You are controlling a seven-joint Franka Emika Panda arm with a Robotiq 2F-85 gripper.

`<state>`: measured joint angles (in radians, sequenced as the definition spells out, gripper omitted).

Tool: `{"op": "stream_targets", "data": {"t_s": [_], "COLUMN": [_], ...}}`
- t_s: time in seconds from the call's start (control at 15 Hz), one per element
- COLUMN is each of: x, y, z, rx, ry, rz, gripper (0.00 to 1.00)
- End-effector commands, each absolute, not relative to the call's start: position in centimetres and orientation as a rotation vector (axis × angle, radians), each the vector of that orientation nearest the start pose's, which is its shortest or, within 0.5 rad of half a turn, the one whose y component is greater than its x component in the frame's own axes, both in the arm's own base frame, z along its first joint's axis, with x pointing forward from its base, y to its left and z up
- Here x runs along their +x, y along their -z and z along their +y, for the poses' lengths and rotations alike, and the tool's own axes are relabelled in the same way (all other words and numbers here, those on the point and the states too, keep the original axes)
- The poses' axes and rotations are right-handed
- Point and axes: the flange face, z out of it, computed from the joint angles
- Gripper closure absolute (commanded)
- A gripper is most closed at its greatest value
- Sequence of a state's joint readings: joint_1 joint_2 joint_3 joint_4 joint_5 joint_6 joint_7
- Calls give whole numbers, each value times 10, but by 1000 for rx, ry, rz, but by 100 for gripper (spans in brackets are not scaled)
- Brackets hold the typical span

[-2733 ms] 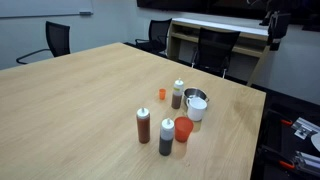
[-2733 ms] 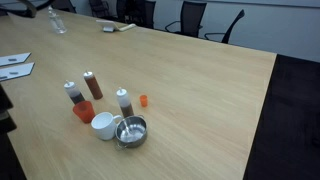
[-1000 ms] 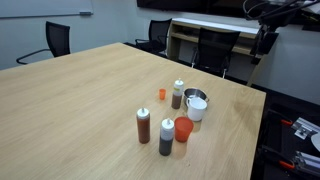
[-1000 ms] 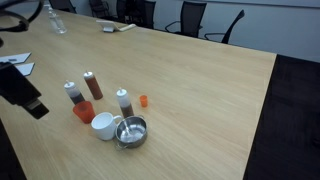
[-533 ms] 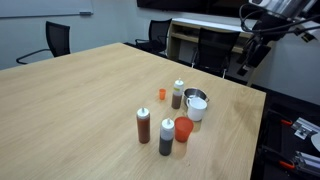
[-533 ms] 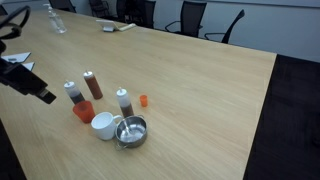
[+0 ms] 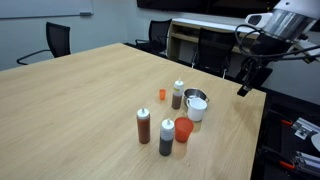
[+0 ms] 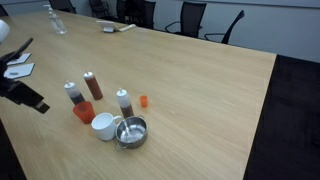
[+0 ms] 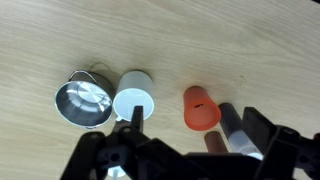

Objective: Pick up the orange cup from the table, pour its contents in the silver pot and put the orange cup back on the table.

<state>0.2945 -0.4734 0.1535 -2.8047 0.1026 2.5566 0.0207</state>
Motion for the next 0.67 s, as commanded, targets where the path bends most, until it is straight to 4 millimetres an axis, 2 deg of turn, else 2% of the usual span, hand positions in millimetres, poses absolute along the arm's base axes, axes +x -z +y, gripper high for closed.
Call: {"op": "stream_targets", "data": {"t_s": [0.0, 0.13, 0.27, 0.4, 0.6], "x": [340, 343, 348, 351, 354], "y": [-361, -362, -361, -357, -337], "z": [157, 156, 159, 167, 191], "rx": [-3033, -3052, -3036, -2996, -2930], "ry": [336, 309, 354, 417, 488], "rz": [-518, -506, -500, -476, -438], "gripper": [0, 0, 0, 0, 0]}}
